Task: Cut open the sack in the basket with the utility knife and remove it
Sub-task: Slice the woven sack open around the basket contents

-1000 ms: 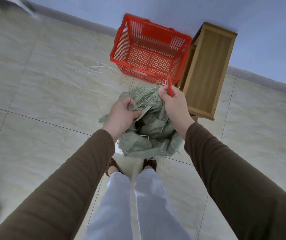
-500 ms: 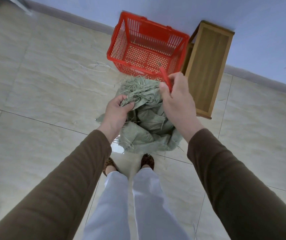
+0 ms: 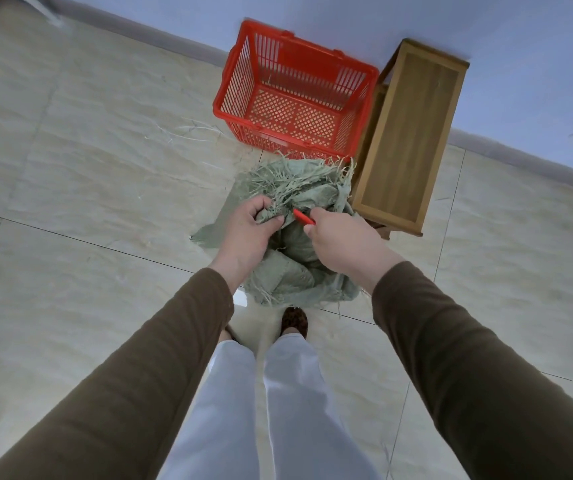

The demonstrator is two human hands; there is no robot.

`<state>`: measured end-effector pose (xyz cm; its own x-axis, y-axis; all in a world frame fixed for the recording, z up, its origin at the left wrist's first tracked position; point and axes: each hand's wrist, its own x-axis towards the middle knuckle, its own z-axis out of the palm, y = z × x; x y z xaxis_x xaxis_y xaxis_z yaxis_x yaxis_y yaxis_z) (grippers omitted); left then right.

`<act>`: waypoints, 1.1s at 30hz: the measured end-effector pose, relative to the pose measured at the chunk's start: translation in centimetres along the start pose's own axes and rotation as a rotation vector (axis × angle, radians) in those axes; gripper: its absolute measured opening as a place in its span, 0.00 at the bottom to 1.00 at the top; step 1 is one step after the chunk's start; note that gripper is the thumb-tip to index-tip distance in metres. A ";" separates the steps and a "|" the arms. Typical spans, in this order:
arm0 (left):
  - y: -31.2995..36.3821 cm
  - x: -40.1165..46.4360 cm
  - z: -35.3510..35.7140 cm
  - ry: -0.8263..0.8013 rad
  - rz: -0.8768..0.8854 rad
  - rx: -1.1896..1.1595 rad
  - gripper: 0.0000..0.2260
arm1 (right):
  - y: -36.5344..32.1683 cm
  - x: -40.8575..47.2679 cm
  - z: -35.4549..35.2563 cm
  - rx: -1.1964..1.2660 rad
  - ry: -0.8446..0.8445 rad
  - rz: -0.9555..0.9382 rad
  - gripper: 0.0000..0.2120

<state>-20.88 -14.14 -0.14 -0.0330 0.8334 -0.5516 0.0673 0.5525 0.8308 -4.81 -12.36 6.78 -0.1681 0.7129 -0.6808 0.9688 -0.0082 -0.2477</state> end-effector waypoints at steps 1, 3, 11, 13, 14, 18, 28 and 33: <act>-0.1 0.0 0.1 -0.003 0.021 0.035 0.15 | 0.0 0.1 0.1 -0.010 0.004 0.005 0.07; -0.3 -0.2 0.3 -0.009 0.068 0.097 0.14 | -0.1 0.3 0.0 -0.026 0.029 0.033 0.08; -2.8 -1.3 1.2 -0.012 0.005 0.116 0.06 | -1.7 0.8 -1.7 0.063 -0.016 -0.036 0.14; -3.3 -1.7 1.1 0.027 -0.049 0.129 0.05 | -1.7 1.5 -4.1 0.469 0.125 0.016 0.13; -3.3 -1.9 0.7 0.076 -0.074 0.094 0.05 | -1.5 1.9 -5.5 0.566 0.167 0.032 0.12; -2.6 -0.5 -1.6 0.252 -0.074 -0.032 0.08 | 0.0 2.0 -9.3 0.182 -0.174 0.033 0.13; -0.2 1.5 -3.9 0.347 -0.118 -0.198 0.10 | 1.8 -1.6 -8.0 -0.185 -0.342 0.101 0.14; 0.8 2.1 -4.4 0.433 -0.182 -0.285 0.15 | 2.5 -2.5 -5.5 -0.164 -0.148 0.010 0.09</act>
<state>-25.32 -11.91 -0.32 -0.4302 0.6188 -0.6573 -0.2484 0.6189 0.7451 -0.95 -10.32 11.71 -0.1711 0.6026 -0.7795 0.9853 0.1077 -0.1329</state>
